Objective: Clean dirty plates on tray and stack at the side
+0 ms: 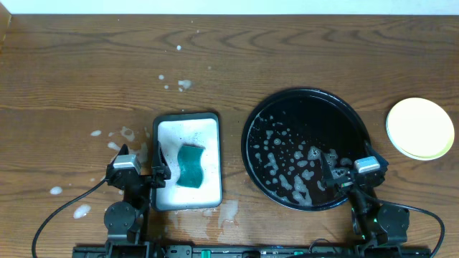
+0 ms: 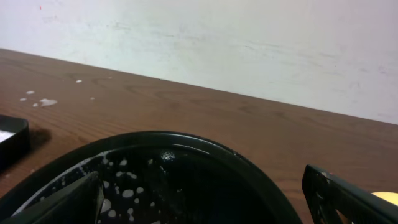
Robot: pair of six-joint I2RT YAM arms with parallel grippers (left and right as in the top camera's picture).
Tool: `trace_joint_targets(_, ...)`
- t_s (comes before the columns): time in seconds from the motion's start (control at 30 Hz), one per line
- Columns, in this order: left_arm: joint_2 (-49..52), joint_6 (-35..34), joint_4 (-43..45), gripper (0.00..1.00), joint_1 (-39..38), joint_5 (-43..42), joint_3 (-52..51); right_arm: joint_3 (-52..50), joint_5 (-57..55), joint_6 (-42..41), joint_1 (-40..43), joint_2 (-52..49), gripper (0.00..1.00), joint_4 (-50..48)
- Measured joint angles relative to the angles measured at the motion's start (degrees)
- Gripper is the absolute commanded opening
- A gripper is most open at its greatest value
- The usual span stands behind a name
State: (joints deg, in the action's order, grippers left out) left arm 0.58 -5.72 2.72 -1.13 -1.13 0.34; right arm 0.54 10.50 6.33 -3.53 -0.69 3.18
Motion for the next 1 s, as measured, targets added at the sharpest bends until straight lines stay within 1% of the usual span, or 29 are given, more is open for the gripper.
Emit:
trace_joint_targets(0.27, 0.0, 0.0, -3.8, 0.82, 0.0, -0.2, 0.3, 0.0, 0.0, 0.0, 0.0, 0.0, 0.99, 0.0)
trace_joint_targets(1.0, 0.1, 0.0, -3.9, 0.82, 0.0, -0.2, 0.4, 0.0, 0.0, 0.0, 0.0, 0.0, 0.99, 0.0)
